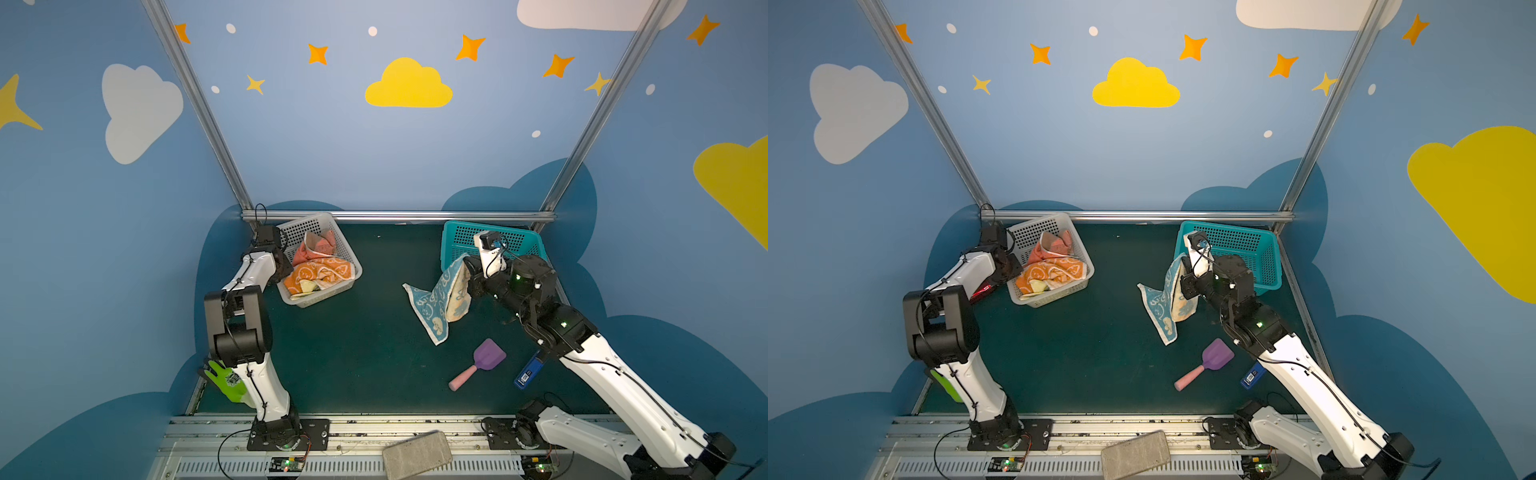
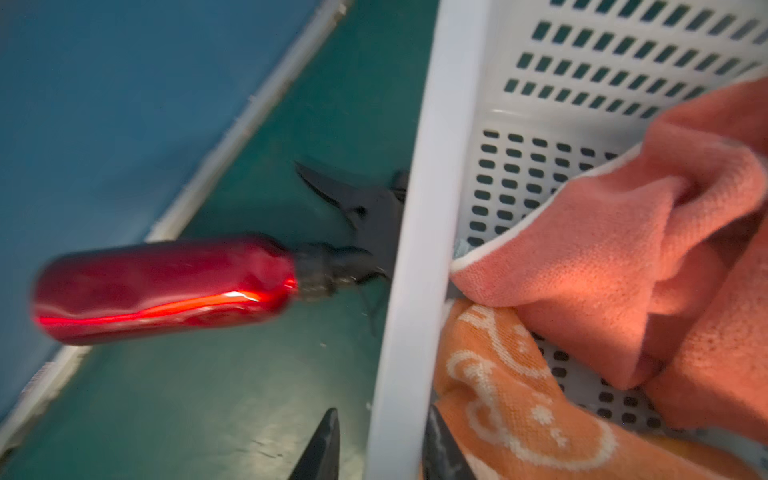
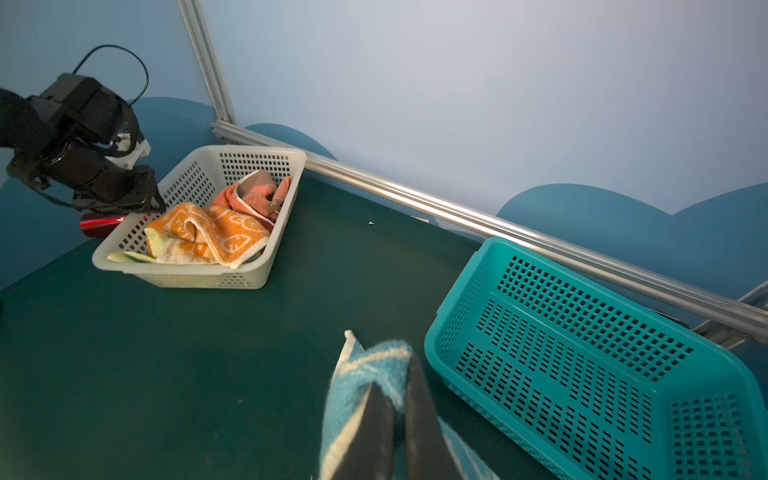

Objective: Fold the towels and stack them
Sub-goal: 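Lift the blue towel out with the right gripper and drop it on the mat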

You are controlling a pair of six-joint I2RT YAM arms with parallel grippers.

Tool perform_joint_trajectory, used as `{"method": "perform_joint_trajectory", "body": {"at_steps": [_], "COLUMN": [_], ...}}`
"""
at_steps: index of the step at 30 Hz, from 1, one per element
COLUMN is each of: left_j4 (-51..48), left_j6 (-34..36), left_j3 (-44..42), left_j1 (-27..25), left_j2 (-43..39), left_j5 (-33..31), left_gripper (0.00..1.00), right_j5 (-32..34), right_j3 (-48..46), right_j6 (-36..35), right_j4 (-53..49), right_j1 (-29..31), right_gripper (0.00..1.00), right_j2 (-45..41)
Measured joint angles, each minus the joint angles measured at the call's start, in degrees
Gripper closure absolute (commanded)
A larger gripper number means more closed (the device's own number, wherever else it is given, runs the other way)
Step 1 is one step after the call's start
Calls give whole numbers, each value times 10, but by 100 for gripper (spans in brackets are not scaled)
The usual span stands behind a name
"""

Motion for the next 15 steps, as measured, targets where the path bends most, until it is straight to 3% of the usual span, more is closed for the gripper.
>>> {"method": "perform_joint_trajectory", "body": {"at_steps": [5, 7, 10, 15], "left_j4": [-15, -16, -10, 26], "left_j6": [14, 15, 17, 20], "left_j3": [9, 7, -10, -59], "left_j1": [7, 6, -4, -60], "left_j2": [0, -3, -30, -151], "left_j5": [-20, -17, -4, 43], "left_gripper": [38, 23, 6, 1], "right_j5": [-28, -37, -49, -60], "right_j3": [6, 14, 25, 33], "right_j6": [0, 0, 0, 1], "right_j4": [-1, -3, -3, 4], "right_j1": [18, 27, 37, 46], "right_gripper": [100, 100, 100, 100], "right_j2": [39, 63, 94, 158]}}
